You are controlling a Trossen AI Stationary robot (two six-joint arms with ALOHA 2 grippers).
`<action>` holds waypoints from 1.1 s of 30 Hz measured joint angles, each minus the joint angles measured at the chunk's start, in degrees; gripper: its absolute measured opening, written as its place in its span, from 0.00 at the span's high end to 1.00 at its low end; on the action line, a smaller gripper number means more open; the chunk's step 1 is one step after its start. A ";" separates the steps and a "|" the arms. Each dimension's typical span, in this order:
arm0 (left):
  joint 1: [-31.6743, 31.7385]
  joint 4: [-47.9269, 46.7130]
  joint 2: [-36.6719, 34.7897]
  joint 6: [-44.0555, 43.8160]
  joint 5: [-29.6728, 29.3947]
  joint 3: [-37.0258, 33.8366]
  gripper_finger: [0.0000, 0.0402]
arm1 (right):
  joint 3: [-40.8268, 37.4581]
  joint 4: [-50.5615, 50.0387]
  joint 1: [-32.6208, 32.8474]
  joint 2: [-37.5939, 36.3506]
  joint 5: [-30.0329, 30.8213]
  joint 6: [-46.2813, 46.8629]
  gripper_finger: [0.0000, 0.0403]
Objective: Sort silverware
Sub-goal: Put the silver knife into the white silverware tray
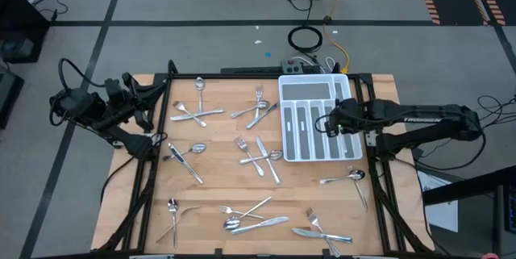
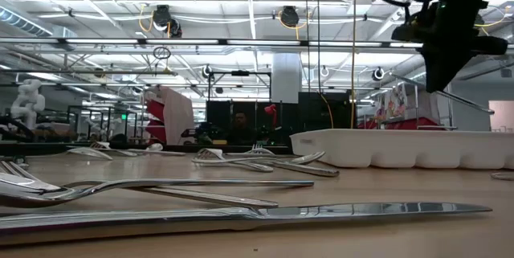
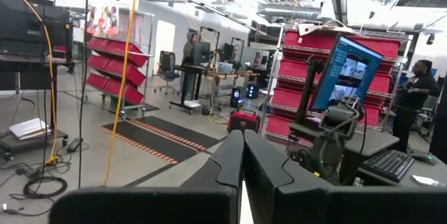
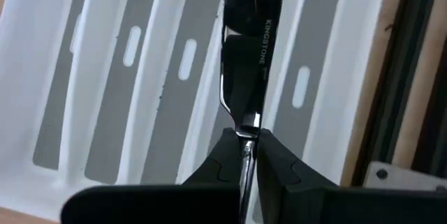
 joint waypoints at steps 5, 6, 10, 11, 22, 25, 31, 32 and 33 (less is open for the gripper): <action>0.00 -0.02 0.01 -0.03 0.00 0.00 0.96 | -0.16 3.53 -3.00 3.53 -0.25 -5.13 1.00; 0.00 -0.02 0.00 -0.05 -0.01 0.00 0.96 | -0.60 4.36 -3.51 4.03 -0.46 -5.70 1.00; 0.00 -0.04 0.00 -0.35 -0.02 0.00 0.96 | -4.31 8.73 -5.28 4.75 -3.26 -7.03 1.00; 0.00 -0.04 0.00 -0.35 -0.02 0.00 0.96 | -5.39 10.29 -5.51 4.71 -3.75 -7.04 1.00; 0.00 -0.09 0.00 -0.35 -0.22 0.00 0.96 | -16.53 24.30 -7.99 4.46 -9.77 -6.34 1.00; 0.00 -0.09 0.00 -0.35 -0.22 0.00 0.96 | -19.26 27.70 -8.10 4.34 -9.84 -4.73 1.00; 0.00 -0.11 0.02 -0.35 -0.22 0.00 0.96 | -20.87 28.56 -8.05 4.40 -9.26 -3.50 0.99; 0.00 -0.11 0.02 -0.35 -0.23 0.00 0.96 | -20.87 28.50 -8.05 4.40 -8.91 -3.30 0.97; 0.01 -0.09 0.02 -0.35 -0.25 0.00 0.96 | -20.87 28.37 -8.05 4.40 -8.81 -2.92 0.96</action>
